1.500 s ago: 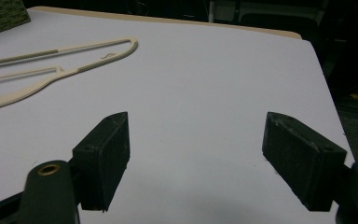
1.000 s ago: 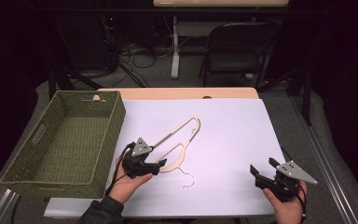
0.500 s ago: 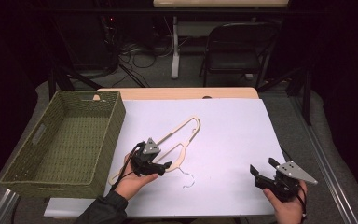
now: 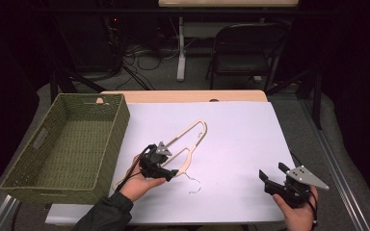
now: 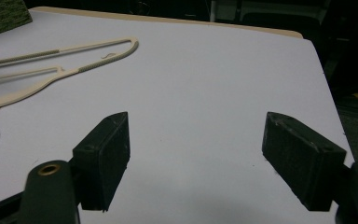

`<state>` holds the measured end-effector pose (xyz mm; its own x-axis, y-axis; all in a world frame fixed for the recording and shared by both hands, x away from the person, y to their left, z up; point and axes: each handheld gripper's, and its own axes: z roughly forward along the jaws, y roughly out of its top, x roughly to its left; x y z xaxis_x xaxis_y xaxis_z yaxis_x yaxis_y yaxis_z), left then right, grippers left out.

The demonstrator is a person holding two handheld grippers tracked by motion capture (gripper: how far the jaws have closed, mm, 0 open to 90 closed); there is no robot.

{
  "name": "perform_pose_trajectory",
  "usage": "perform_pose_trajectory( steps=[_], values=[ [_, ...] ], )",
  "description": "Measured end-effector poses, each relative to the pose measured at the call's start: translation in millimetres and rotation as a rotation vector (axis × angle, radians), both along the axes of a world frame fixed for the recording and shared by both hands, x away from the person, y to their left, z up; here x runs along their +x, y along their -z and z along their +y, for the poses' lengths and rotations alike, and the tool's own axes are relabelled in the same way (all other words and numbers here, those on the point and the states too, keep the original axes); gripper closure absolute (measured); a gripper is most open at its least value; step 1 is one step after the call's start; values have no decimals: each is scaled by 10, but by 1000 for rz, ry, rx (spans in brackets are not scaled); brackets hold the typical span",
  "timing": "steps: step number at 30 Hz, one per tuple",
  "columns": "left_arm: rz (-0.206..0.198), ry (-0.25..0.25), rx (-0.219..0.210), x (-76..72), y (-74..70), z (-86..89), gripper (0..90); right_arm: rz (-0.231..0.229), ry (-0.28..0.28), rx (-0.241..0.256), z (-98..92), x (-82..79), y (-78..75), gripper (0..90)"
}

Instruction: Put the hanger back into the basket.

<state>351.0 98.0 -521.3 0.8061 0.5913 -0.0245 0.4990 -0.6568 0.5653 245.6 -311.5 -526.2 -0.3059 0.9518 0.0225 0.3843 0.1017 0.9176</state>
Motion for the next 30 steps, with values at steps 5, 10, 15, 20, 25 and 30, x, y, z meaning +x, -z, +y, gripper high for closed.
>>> perform_pose_trajectory(
  steps=[5, 10, 15, 20, 25, 30],
  values=[
    [19, 6, 52, 13, -27, -38, 366, 0, -1, -1, -1, -1, 0, 233],
    [49, 18, 104, 30, -41, -94, 369, 3, -5, -2, 0, 0, 1, 234],
    [70, 33, 164, 56, -63, -143, 401, 3, -7, -2, 1, 1, 2, 233],
    [92, 50, 214, 88, -104, -192, 417, 6, -8, -1, 6, 3, 4, 234],
    [111, 53, 267, 130, -123, -243, 420, 5, -8, -1, 10, 4, 7, 234],
    [100, 45, 313, 170, -147, -287, 420, 6, -9, 2, 9, 1, 6, 234]
  ],
)
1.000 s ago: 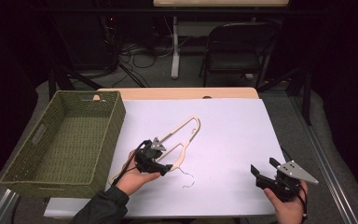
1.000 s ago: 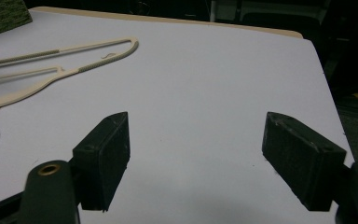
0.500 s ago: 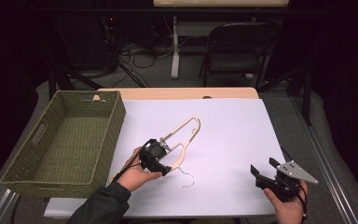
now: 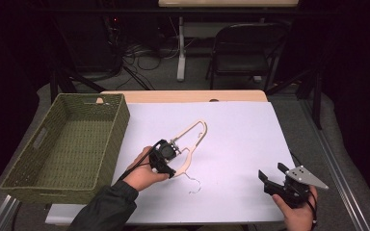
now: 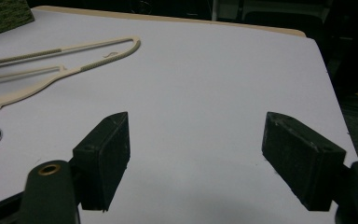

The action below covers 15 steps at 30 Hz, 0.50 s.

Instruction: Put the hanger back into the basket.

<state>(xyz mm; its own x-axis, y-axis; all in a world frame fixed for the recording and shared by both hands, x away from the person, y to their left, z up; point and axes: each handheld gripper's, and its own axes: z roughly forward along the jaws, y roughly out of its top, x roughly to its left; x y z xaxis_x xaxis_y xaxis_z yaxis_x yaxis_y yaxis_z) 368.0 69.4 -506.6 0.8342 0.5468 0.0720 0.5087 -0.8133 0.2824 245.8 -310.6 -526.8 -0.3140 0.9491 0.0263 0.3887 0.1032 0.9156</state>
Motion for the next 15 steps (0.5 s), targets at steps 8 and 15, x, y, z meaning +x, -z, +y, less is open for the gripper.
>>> perform_pose_trajectory(
  steps=[8, 15],
  values=[
    [37, 59, 61, 27, -11, -42, 459, -2, 0, 1, 1, 6, 6, 234],
    [38, 63, 82, 55, -22, -55, 501, 2, -1, 0, 6, 6, 7, 234]
  ],
)
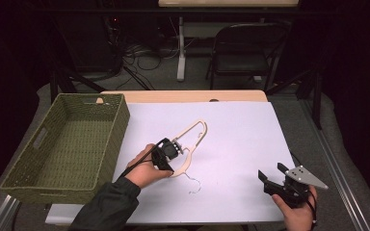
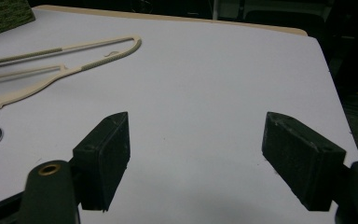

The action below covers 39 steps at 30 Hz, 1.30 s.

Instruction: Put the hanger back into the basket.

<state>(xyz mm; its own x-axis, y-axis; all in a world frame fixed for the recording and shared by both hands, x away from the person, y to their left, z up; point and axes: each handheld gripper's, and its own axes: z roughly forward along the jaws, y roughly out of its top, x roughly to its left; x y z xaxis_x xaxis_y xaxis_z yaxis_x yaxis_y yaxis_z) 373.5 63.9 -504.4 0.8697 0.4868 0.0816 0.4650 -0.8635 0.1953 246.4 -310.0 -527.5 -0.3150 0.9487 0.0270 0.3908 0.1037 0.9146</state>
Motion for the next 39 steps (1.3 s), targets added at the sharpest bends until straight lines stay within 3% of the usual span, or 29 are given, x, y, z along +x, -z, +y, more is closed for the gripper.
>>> perform_pose_trajectory(
  steps=[17, 39],
  values=[
    [59, 77, 35, -33, 90, -84, 550, 0, -3, 1, 2, 6, 4, 235],
    [74, 136, 53, 4, 188, -122, 544, 4, -4, 0, -1, 12, 6, 236]
  ],
)
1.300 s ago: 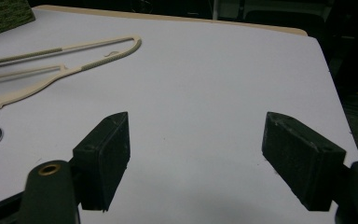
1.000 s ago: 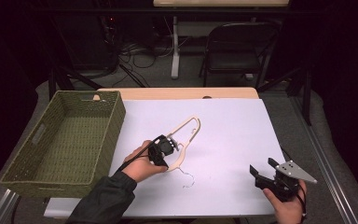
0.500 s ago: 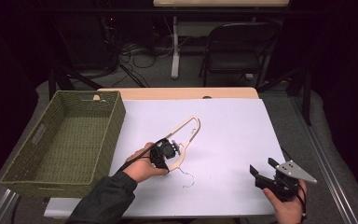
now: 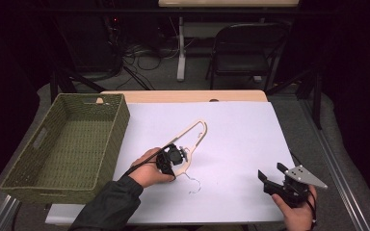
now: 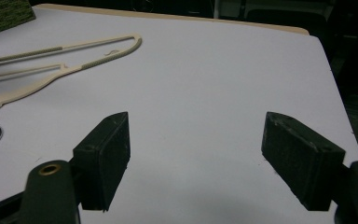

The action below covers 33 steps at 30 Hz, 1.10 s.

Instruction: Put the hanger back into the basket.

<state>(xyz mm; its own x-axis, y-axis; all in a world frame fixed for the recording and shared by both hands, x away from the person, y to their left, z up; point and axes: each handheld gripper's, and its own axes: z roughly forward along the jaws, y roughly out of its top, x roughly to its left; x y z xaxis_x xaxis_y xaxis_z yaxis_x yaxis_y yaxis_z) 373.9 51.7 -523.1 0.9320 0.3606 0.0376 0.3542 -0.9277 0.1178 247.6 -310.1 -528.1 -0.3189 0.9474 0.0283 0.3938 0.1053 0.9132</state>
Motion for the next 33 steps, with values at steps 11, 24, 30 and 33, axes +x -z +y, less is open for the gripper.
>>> perform_pose_trajectory(
  steps=[11, 24, 30, 33],
  values=[
    [59, -6, -20, 33, 4, 5, 656, 0, -1, 1, 2, 2, 0, 237],
    [62, 29, 0, 36, -4, -23, 715, 3, -4, 1, -1, 2, -2, 240],
    [62, 40, 7, 37, -4, -36, 720, 7, -6, 1, -2, 6, 3, 243],
    [63, 50, 14, 37, -4, -47, 722, 0, -5, 3, 0, 9, 5, 243]
  ],
)
